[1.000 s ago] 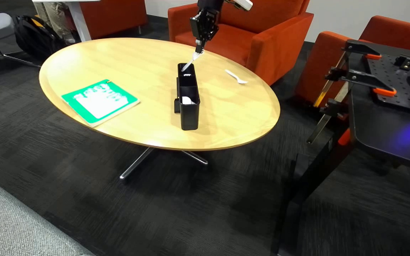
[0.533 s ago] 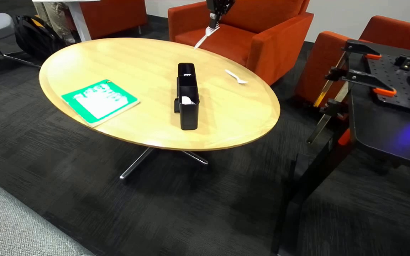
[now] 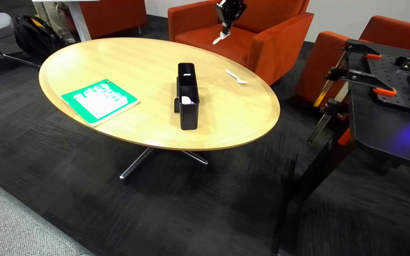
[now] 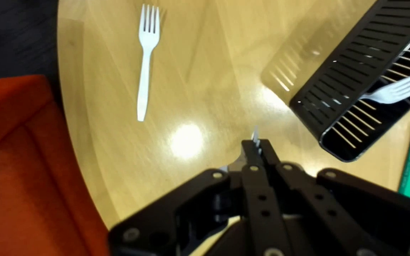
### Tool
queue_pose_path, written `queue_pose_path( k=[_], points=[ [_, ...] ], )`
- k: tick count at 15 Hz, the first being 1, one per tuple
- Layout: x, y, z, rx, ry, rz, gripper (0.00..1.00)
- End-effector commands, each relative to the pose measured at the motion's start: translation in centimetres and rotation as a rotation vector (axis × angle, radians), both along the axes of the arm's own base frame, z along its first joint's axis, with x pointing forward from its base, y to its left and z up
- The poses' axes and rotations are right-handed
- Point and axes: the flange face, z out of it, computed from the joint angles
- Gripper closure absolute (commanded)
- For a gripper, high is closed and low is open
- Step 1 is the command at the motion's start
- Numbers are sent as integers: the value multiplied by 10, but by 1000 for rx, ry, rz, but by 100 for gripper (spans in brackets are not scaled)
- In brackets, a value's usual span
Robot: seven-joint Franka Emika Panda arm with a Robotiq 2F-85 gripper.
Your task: Remove a fork from the cutlery holder
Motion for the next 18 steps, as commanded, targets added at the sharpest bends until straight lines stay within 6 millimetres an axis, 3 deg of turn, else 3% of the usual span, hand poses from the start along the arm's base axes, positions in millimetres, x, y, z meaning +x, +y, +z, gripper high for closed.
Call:
queue_pose_path(
  k=[1,6,13,14,16,18],
  points=[
    [3,-1,-44,-116,-2,-37,99],
    [7,3,-107,-229,61,-59,99],
    [19,9,-167,-318,103,-8,99],
    [19,9,-171,-328,108,3,71],
    [20,10,-174,-344,106,15,63],
    [18,10,-167,-351,95,22,47]
  ],
)
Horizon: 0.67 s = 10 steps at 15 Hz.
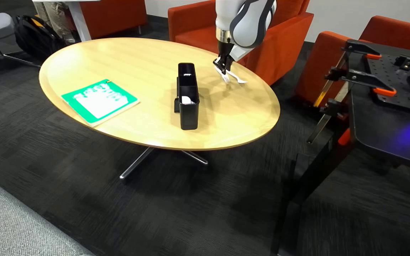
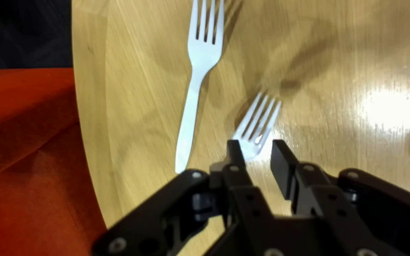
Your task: Remove a fork from the cutlery holder
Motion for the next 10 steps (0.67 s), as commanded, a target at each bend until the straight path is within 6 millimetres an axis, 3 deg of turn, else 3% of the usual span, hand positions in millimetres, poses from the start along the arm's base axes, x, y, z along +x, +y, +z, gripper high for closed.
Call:
queue_pose_path(
  k=[1,6,10],
  points=[
    [4,0,15,-27,-11,18,41],
    [-3,5,70,6,-95,56,2],
    [-15,9,119,60,-125,94,0]
  ],
)
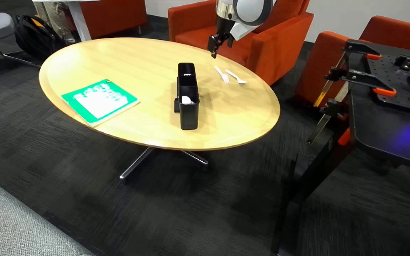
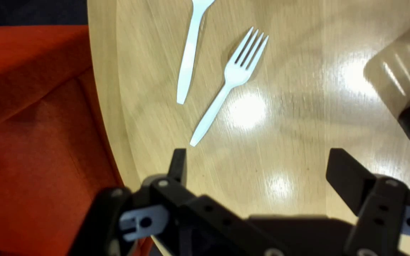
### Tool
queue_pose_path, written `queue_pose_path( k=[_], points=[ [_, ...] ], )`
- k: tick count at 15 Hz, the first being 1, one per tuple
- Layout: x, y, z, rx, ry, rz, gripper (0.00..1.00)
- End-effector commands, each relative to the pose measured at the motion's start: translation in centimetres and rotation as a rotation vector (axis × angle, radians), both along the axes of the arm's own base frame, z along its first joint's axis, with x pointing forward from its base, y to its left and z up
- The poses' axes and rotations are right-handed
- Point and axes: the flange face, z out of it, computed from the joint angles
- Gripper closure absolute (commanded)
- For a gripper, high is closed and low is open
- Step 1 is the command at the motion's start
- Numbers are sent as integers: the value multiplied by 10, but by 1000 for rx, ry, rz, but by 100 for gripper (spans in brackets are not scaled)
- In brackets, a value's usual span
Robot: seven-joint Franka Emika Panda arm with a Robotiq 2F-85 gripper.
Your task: Remove a fork from the cutlery holder
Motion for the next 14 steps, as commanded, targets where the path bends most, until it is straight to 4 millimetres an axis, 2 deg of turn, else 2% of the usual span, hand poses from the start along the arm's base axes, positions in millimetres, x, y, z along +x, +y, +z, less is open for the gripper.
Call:
queue_pose_path(
  k=[1,5,8,11,14],
  points=[
    [-25,7,57,70,-12,76,0],
    [-44,23,106,151,-16,188,0],
    [-57,32,130,210,-20,235,0],
    [-67,39,141,260,-20,282,0],
    [-76,45,142,303,-15,317,0]
  ],
)
